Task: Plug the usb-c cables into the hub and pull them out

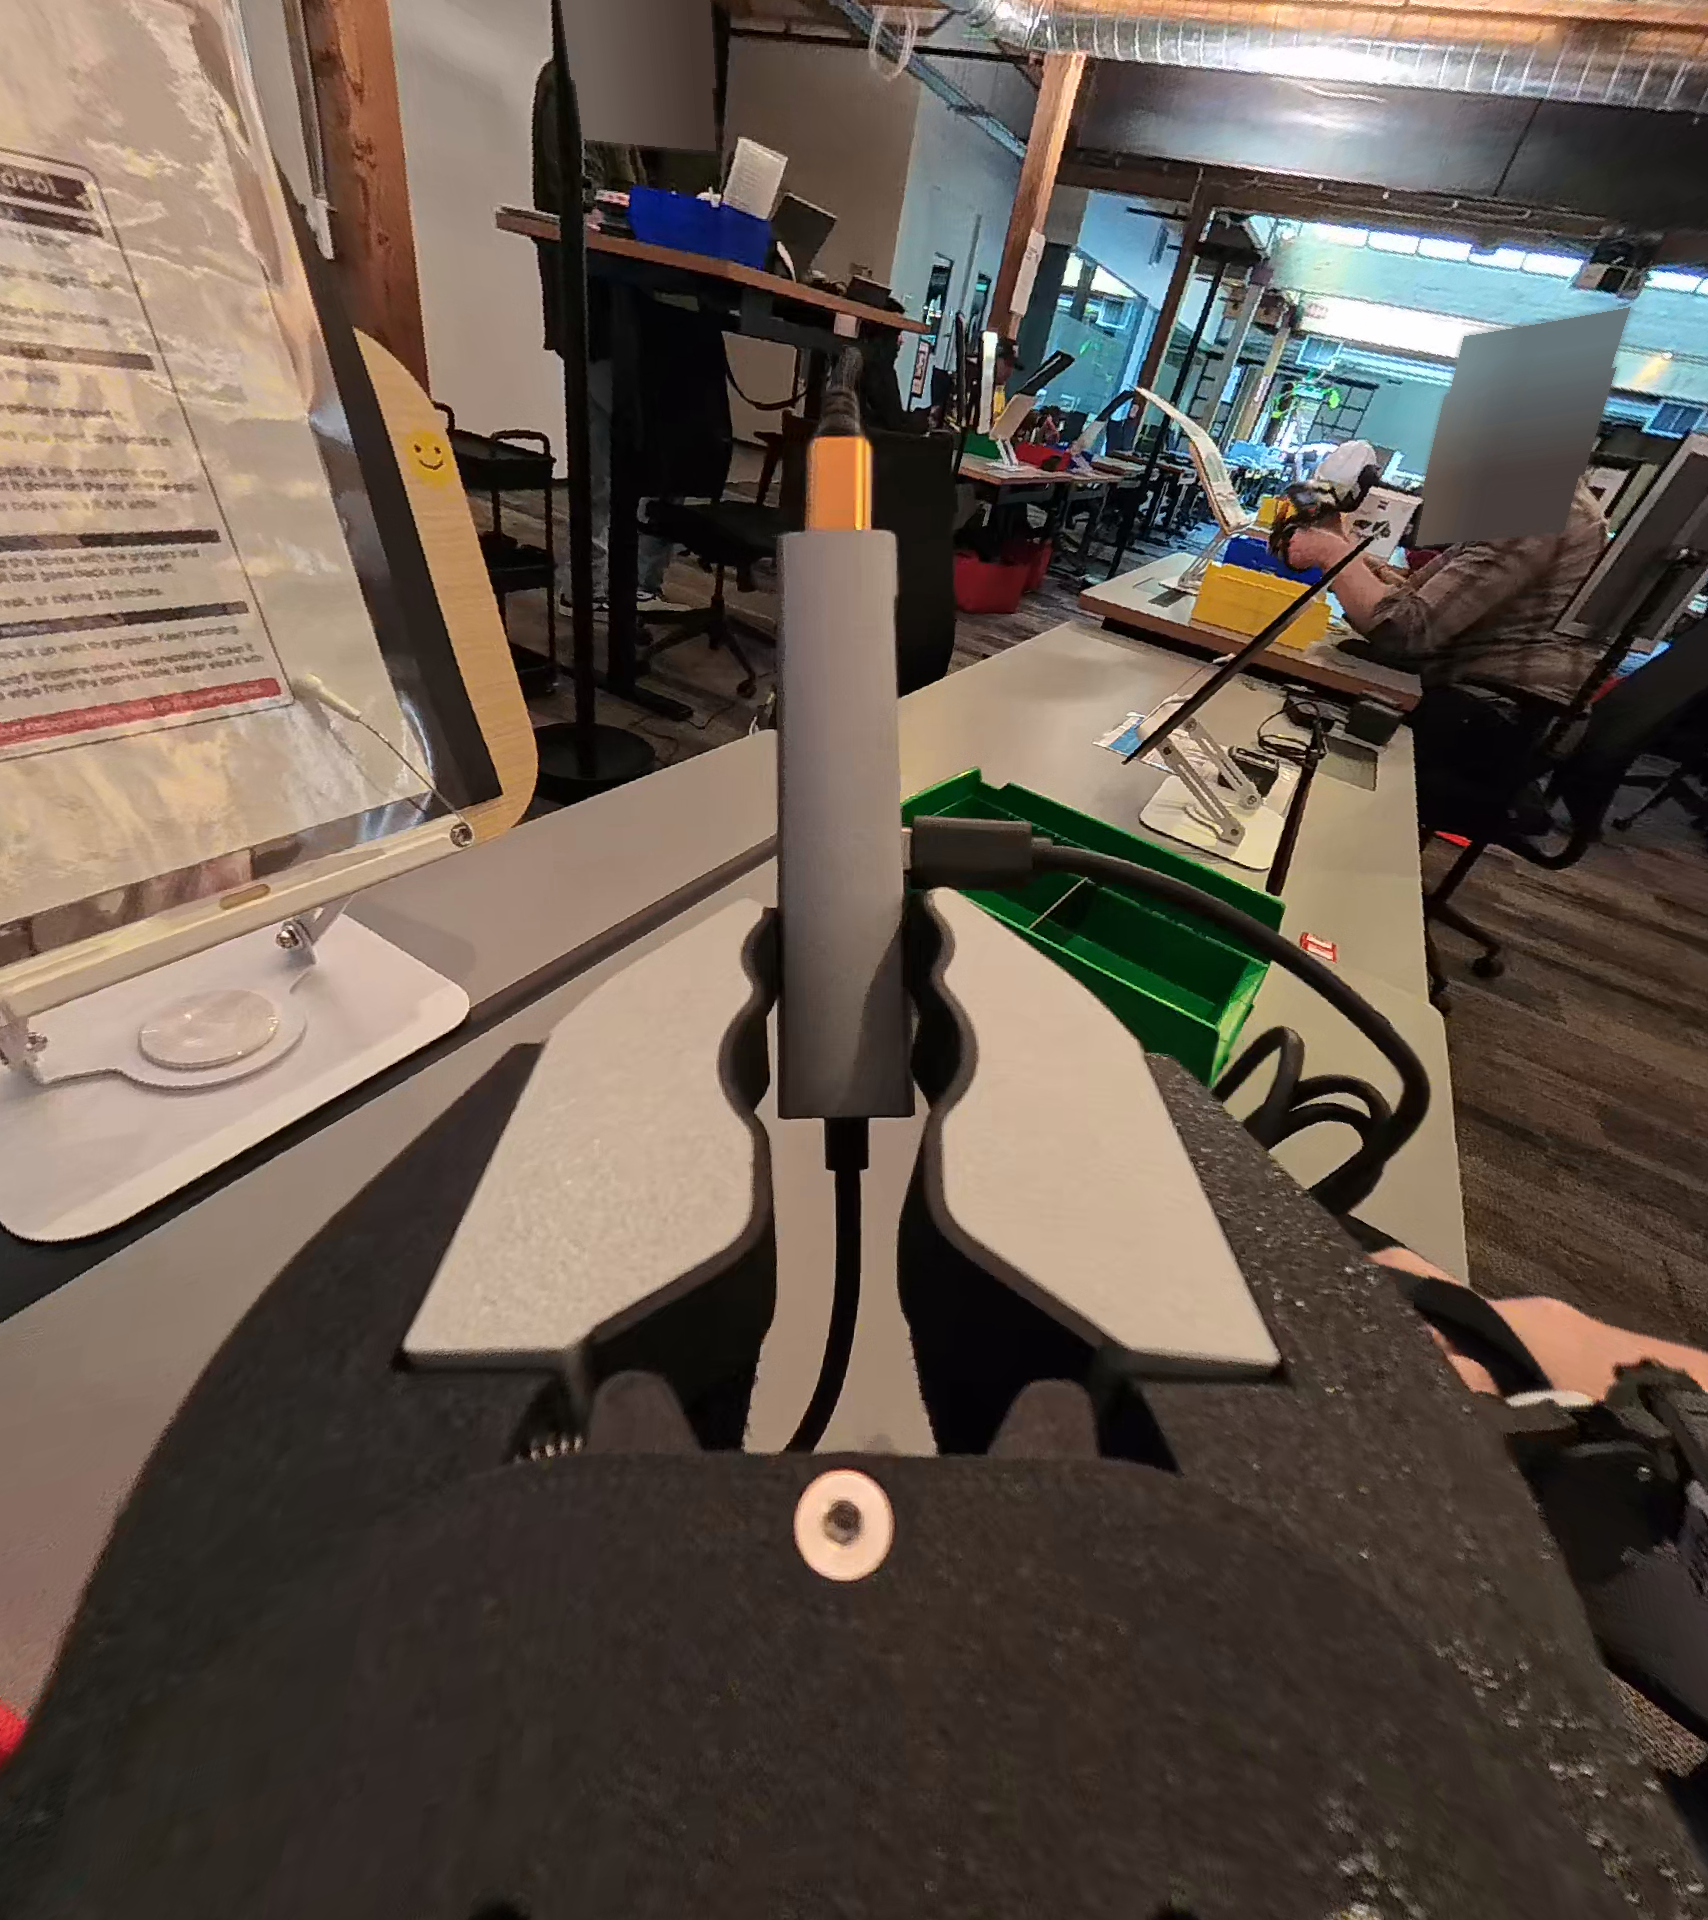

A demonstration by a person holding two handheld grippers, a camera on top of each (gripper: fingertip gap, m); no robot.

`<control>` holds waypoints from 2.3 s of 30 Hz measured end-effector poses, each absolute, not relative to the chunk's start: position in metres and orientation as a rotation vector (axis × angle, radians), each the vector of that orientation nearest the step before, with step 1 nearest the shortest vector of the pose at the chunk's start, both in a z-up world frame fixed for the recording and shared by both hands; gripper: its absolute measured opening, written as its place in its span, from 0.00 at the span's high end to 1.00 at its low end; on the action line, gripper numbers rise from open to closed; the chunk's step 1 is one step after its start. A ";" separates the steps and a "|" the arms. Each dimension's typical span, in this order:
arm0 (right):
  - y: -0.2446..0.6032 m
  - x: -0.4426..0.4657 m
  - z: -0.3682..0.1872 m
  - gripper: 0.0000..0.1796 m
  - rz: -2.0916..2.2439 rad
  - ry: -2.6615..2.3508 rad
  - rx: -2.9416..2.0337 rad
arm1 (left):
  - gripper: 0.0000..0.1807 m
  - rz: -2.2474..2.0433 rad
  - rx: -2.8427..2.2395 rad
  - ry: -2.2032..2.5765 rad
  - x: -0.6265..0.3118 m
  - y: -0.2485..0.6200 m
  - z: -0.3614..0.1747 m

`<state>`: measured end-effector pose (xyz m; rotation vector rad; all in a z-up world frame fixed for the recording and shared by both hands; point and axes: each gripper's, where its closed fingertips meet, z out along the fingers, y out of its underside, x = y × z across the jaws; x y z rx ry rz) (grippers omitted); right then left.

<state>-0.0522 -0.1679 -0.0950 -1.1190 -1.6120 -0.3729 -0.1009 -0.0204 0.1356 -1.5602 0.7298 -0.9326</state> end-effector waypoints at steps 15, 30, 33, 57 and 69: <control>-0.141 -0.061 -0.133 0.88 -0.399 -1.940 -1.114 | 0.88 -0.956 -1.547 0.798 -0.088 -0.028 0.134; -0.142 -0.058 -0.128 0.89 -0.265 -1.932 -1.089 | 0.88 -0.957 -1.529 0.828 -0.086 -0.035 0.139; -0.148 -0.056 -0.111 0.88 -0.223 -1.953 -1.037 | 0.87 -0.968 -1.522 0.830 -0.085 -0.037 0.140; -0.140 -0.038 -0.114 0.63 -0.144 -1.772 -0.939 | 0.88 -0.956 -1.567 0.901 -0.061 -0.036 0.121; -0.131 -0.052 -0.131 0.71 -0.140 -1.826 -0.913 | 0.88 -0.957 -1.566 0.946 -0.049 -0.045 0.118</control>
